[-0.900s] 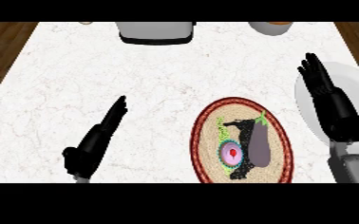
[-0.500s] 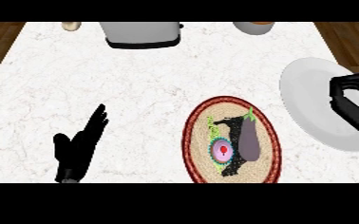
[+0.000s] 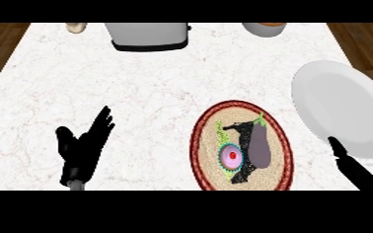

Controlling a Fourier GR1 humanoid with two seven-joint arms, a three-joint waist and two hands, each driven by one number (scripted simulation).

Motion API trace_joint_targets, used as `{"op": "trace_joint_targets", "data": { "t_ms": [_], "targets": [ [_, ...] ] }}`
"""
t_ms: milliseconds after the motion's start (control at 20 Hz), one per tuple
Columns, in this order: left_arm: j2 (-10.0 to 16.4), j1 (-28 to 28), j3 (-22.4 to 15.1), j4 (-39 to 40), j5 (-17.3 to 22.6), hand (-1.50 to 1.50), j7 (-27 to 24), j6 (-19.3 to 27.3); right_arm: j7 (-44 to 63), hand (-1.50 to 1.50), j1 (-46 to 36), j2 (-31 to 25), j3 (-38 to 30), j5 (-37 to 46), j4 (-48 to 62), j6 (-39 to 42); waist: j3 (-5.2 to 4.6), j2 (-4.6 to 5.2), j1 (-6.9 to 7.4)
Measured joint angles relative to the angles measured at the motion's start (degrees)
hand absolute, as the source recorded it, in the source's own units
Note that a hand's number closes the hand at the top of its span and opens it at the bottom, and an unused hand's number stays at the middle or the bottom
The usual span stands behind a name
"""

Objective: Pick the cupcake from the placemat and place it in the plate

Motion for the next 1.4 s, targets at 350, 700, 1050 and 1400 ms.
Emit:
{"op": "trace_joint_targets", "data": {
  "t_ms": [350,700,1050,1400],
  "targets": [
    [0.1,-0.8,0.3,0.5,0.2,0.0,0.7,-1.3,11.0,-1.5,14.9,-3.2,7.6,12.8,-12.1,4.3,-0.1,0.42,1.58],
    [-0.7,-1.9,-0.4,0.4,-0.6,0.0,1.3,-1.2,28.7,-1.5,19.2,-9.0,13.4,22.2,-19.0,15.9,-0.18,0.81,2.94],
    [-0.9,-1.3,-0.6,0.9,-0.9,0.0,0.6,-2.1,48.9,-1.5,8.3,-7.7,22.0,30.8,-18.0,24.9,-0.11,0.74,3.65],
    [-0.9,-2.6,0.7,0.6,-1.0,0.0,2.3,-2.2,60.1,-1.5,-5.5,1.3,30.1,44.4,-10.9,32.6,0.01,0.57,3.35]
  ]
}}
